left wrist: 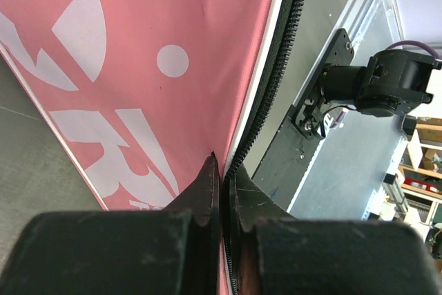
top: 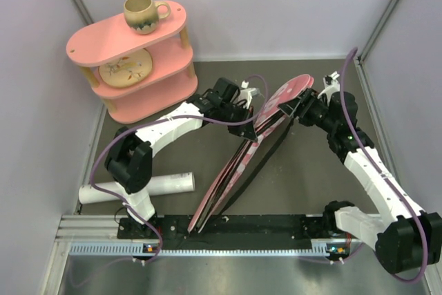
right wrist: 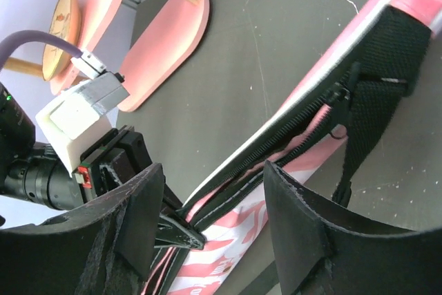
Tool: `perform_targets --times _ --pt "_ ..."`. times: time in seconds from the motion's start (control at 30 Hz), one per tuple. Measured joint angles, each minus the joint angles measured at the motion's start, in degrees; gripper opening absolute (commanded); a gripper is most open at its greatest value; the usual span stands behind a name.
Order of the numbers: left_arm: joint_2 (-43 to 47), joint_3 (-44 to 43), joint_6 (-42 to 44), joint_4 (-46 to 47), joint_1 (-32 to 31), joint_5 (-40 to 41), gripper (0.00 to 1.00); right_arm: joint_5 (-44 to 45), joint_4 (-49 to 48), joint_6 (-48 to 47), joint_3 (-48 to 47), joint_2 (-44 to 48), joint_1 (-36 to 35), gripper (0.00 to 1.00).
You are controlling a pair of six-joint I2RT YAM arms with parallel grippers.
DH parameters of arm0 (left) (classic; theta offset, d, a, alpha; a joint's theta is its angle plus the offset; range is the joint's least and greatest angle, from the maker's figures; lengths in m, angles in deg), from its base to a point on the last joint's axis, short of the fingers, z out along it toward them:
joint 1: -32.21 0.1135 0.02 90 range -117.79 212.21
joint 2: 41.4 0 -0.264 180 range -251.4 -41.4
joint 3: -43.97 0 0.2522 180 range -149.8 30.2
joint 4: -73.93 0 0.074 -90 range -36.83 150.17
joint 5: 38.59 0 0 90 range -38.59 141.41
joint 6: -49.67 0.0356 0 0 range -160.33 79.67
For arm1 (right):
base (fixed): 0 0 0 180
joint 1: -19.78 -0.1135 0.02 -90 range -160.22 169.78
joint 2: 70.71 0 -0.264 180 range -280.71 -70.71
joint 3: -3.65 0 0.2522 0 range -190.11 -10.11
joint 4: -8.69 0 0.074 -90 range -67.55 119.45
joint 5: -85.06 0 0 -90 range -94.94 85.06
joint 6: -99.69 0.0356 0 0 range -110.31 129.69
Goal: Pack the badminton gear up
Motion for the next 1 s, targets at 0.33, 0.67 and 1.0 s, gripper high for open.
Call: perform_targets --times 0.33,0.67,1.0 --pt "0.0 0.4 -1.4 1.3 0.9 -2.1 0.0 3.3 -0.5 1.6 2.1 -0.2 0.0 0.65" --pt "0.0 1.0 -1.5 2.2 0.9 -2.5 0.0 4.1 -5.4 2.9 2.1 -8.2 1.4 0.65" --pt "0.0 1.1 -1.5 2.3 0.9 -2.7 0.0 4.0 -7.2 2.4 2.0 -8.2 5.1 0.58"
